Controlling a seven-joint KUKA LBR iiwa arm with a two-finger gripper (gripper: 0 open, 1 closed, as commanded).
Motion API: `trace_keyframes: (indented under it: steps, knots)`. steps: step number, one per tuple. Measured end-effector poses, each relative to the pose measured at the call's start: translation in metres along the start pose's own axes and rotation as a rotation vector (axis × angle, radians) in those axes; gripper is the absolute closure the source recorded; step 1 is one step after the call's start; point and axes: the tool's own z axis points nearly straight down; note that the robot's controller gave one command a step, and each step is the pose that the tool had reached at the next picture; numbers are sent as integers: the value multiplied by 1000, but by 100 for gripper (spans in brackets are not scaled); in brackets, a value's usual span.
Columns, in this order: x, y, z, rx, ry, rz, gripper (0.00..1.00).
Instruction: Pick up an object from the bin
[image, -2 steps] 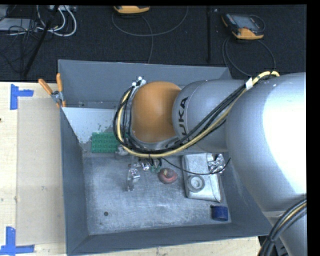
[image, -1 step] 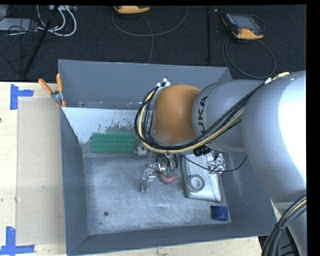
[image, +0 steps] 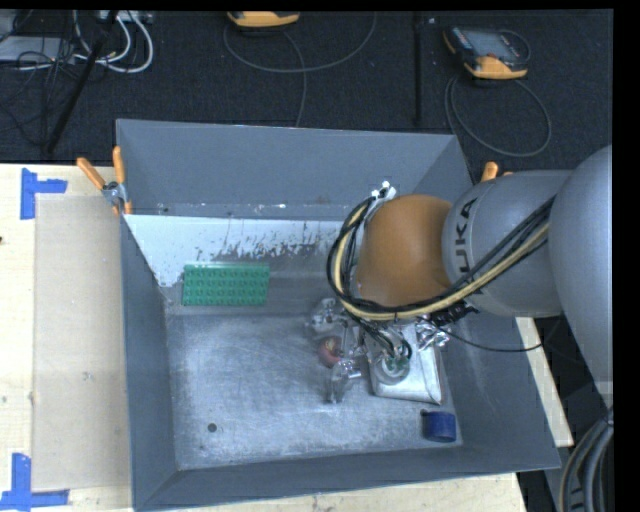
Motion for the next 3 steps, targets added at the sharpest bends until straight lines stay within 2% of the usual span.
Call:
trace_keyframes:
  steps: [1,2,3]
  knots:
    - [-5,-61,1,-1,1,-40,0]
    - [26,-28,0,3,-2,345,0]
    - [27,-27,0,1,8,346,100]
